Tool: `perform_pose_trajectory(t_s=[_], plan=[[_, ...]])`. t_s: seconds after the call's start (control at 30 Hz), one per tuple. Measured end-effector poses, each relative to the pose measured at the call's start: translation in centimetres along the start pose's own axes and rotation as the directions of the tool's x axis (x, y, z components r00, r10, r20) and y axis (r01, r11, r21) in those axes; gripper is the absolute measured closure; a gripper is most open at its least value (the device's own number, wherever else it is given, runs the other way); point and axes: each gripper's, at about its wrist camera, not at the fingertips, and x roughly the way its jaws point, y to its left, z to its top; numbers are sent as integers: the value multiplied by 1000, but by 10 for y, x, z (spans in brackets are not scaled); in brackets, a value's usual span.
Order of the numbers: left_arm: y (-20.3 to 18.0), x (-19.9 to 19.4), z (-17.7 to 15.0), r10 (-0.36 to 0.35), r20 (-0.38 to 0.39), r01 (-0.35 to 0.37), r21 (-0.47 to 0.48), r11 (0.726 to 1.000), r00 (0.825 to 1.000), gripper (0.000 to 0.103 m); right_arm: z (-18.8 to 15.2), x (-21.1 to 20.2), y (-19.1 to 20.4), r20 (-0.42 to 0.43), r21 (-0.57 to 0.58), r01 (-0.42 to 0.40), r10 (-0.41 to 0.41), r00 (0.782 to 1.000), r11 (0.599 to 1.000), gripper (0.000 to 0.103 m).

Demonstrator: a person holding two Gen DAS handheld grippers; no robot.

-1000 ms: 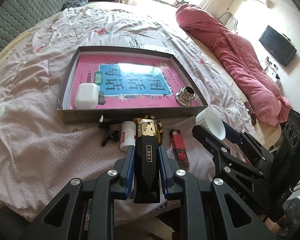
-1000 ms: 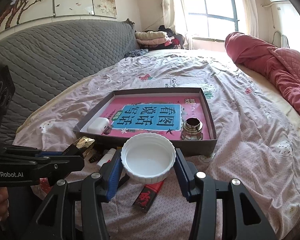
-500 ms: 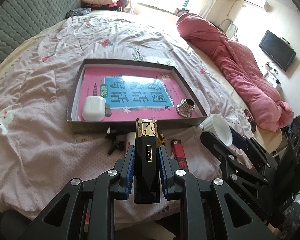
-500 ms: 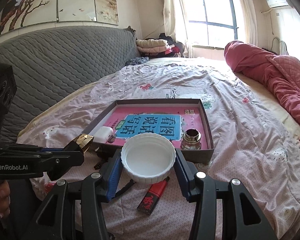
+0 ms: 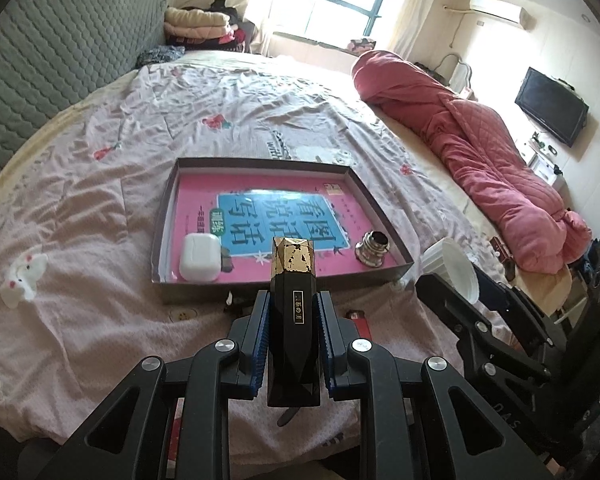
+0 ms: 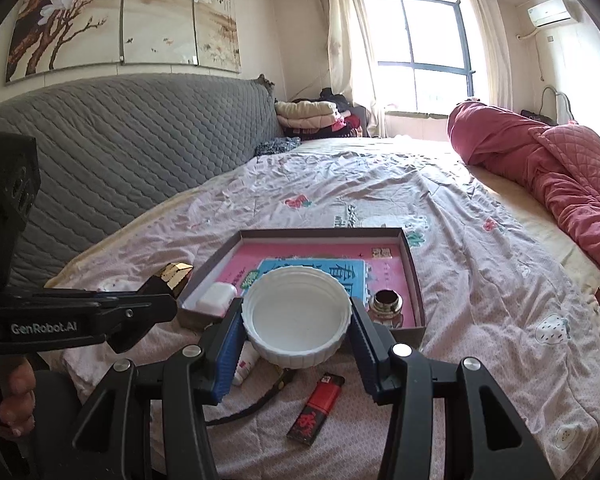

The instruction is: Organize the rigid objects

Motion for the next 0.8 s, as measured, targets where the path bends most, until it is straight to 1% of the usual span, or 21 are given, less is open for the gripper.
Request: perform_pose_trajectory(t_s=[0.23, 0.53, 0.8], plan=[[-1, 2, 5, 12, 7, -12, 11, 1000, 1000, 81, 4, -3, 5, 23, -9, -9, 9, 1000, 1000, 53], [3, 12, 14, 34, 15, -35, 14, 999, 999, 81, 8, 2, 4, 38, -10, 6, -5, 999, 1000, 53], [25, 20, 31, 58, 35, -56, -35, 998, 998, 81, 17, 14, -5, 58, 0, 27, -27, 998, 1000, 53]])
